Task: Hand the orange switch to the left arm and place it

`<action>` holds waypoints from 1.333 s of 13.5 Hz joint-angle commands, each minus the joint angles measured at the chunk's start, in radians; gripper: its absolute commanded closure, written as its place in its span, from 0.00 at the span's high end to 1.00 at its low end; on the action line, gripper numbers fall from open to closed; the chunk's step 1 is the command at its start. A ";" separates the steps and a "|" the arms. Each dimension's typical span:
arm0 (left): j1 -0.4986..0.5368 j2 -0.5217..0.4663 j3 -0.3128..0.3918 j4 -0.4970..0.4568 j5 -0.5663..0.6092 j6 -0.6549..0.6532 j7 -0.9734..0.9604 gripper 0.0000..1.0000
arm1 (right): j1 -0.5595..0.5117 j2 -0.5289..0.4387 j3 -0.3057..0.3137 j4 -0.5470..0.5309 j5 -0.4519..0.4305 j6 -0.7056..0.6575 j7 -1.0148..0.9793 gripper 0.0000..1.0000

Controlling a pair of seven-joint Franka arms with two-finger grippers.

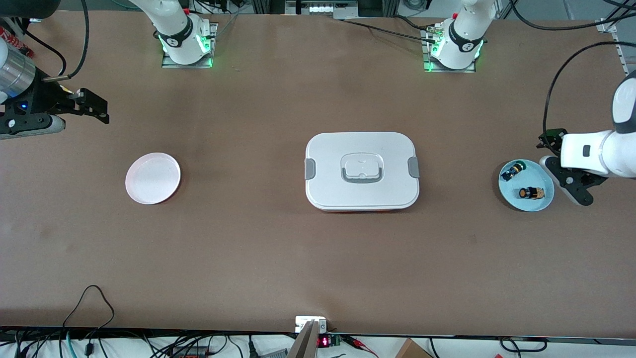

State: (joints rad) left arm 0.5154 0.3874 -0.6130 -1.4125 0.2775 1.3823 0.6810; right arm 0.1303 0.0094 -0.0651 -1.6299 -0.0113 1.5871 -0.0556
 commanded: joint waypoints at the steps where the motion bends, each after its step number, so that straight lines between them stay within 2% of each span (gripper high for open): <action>1: -0.055 -0.008 -0.008 0.078 -0.066 -0.069 -0.177 1.00 | 0.006 0.012 0.010 0.038 0.010 -0.024 0.109 1.00; 3: -0.192 -0.071 0.144 0.063 -0.102 -0.034 -0.367 1.00 | 0.005 0.014 0.010 0.044 0.008 -0.024 0.103 1.00; 4: -0.237 -0.096 0.209 0.046 -0.180 0.016 -0.509 1.00 | 0.005 0.014 0.010 0.044 0.005 -0.025 0.093 1.00; 6: -0.328 -0.175 0.362 -0.049 -0.294 0.120 -0.725 1.00 | 0.005 0.014 0.010 0.042 0.004 -0.027 0.095 1.00; 7: -0.356 -0.230 0.409 -0.118 -0.303 0.201 -0.747 1.00 | 0.003 0.014 0.010 0.041 0.004 -0.027 0.094 1.00; 9: -0.394 -0.347 0.432 -0.264 -0.302 0.320 -0.770 1.00 | 0.002 0.012 0.008 0.038 0.004 -0.041 0.094 1.00; 13: -0.471 -0.543 0.510 -0.478 -0.287 0.368 -0.784 1.00 | 0.003 0.009 0.008 0.038 0.004 -0.059 0.095 1.00; 15: -0.521 -0.556 0.564 -0.490 -0.285 0.360 -0.787 1.00 | 0.003 0.007 0.008 0.038 0.004 -0.059 0.094 1.00; 18: -0.529 -0.520 0.567 -0.450 -0.285 0.357 -0.787 1.00 | 0.003 0.007 0.008 0.038 0.004 -0.059 0.094 1.00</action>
State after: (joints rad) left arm 0.0117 -0.1509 -0.0638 -1.8691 -0.0038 1.7210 -0.0948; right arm 0.1334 0.0126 -0.0571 -1.6139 -0.0084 1.5491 0.0279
